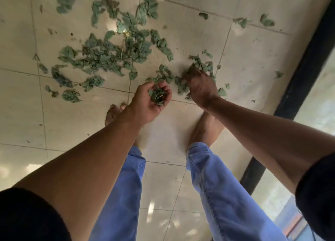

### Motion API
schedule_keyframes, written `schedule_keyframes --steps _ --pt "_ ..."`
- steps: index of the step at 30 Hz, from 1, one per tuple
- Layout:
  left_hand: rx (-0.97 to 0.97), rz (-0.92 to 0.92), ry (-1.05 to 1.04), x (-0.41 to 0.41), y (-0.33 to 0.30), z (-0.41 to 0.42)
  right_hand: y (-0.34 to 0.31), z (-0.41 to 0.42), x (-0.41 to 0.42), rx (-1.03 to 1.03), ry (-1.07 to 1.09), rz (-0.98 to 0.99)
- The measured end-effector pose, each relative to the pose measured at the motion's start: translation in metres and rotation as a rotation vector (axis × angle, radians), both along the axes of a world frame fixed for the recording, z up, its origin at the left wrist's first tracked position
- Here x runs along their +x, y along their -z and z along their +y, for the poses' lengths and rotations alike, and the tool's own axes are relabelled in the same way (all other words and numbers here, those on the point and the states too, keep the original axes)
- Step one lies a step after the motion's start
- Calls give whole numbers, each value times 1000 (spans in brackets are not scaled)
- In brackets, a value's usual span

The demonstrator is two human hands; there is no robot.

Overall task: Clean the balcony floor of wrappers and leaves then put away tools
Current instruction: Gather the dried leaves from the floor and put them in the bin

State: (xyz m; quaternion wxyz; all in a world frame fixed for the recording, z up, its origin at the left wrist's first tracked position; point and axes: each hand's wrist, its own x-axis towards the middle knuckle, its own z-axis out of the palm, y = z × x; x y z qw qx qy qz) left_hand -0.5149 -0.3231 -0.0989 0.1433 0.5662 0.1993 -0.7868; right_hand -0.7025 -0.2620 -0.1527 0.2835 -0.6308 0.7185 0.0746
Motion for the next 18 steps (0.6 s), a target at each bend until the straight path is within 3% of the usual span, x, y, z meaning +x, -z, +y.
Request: schedule_keyframes --steps 5,8,14,18 --pt "-10 -38 0 0 -3 -5 -24 -12 -9 -82 524 -203" --pt "-37 -44 33 -5 -11 -7 -70 -18 -4 -135 709 -401" --pt "-155 51 73 -26 -34 -11 -154 -19 37 -145 782 -766" --pt "-167 111 55 -27 -34 -12 -149 -19 62 -149 729 -644"
